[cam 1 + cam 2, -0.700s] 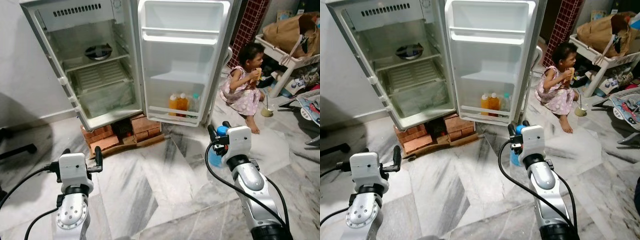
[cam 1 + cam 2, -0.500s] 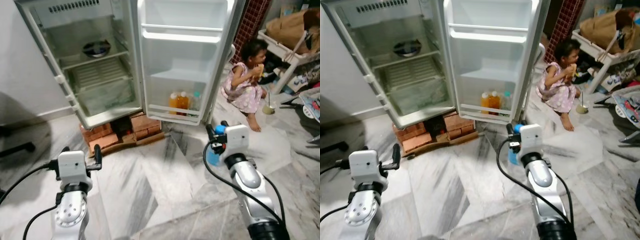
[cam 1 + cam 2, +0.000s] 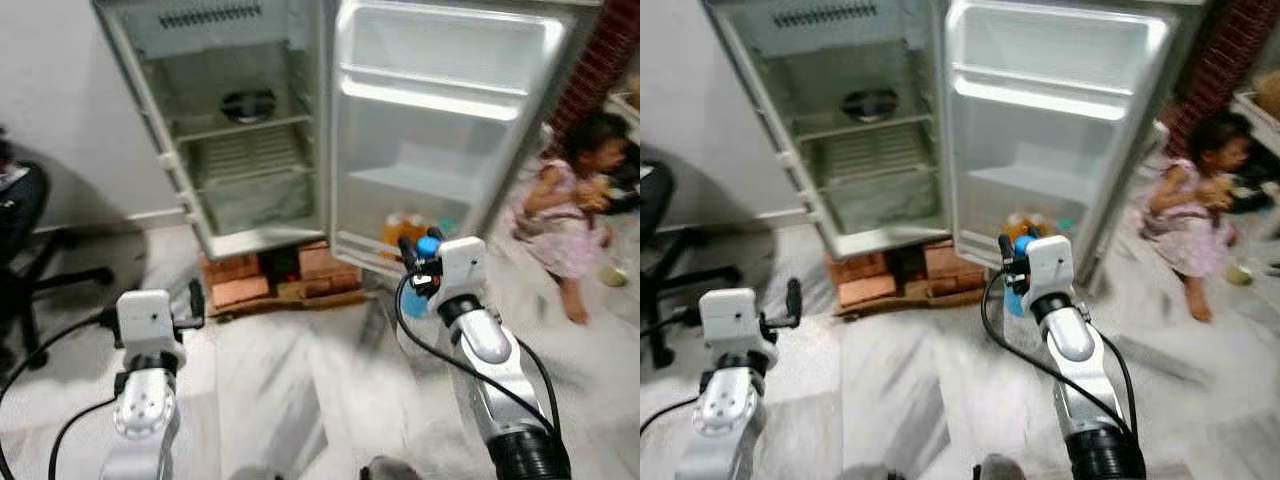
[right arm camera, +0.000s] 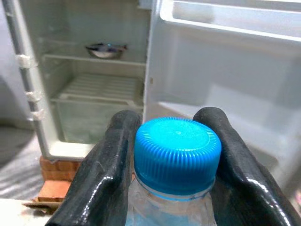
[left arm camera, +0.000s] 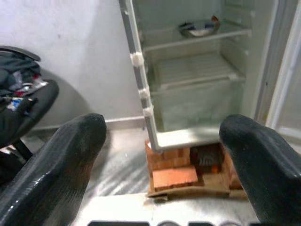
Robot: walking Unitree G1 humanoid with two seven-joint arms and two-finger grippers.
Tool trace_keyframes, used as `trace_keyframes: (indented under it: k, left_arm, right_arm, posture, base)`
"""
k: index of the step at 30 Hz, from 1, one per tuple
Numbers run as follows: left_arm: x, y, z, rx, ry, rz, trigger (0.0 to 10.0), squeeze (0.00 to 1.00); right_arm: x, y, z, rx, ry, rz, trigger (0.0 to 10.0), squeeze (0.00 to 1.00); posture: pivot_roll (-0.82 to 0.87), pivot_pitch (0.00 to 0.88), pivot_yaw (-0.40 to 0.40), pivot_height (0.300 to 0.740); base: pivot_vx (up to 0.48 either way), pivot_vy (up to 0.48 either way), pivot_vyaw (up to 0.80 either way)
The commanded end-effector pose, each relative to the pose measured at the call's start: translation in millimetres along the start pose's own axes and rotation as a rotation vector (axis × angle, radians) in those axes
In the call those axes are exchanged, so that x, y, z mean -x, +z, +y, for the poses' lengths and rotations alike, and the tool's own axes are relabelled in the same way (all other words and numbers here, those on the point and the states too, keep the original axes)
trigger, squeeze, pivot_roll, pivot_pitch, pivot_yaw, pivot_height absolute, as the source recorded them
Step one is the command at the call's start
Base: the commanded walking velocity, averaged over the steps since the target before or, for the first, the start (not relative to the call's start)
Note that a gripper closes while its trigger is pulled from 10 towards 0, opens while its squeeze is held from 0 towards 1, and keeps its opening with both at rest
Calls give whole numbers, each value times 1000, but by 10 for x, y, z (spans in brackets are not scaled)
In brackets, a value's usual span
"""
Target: Restocking fridge
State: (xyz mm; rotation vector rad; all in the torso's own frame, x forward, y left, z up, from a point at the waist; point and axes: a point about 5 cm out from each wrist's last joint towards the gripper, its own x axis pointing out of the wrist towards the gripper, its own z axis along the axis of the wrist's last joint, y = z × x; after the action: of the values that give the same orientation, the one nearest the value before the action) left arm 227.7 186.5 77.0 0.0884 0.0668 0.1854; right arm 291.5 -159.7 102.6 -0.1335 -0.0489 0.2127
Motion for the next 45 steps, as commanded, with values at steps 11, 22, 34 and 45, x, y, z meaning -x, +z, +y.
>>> trace_keyframes:
  k: [11,22,34,45]
  left_arm:
    - [-30,-1,-23,-1,-16,1,10000,0]
    - [-28,-4,-46,-5,-34,-1,10000,0]
    - [5,-32,-87,8,-67,16,10000,0]
    - [-8,-32,-70,-22,-46,20,10000,0]
  right_arm:
    - [20,-27,15,5,21,5,10000,0]
    - [12,-11,14,-8,10,-1,10000,0]
    - [14,-8,-11,-1,-5,0,10000,0]
    - [2,-19,7,-11,19,13,10000,0]
  posture:
    - [-69,55,23,740]
    - [-70,61,26,740]
    - [-72,71,23,740]
    - [-72,79,23,740]
  base:
    - [332,0,463]
    - [343,0,0]
    - [446,0,0]
    - [263,0,0]
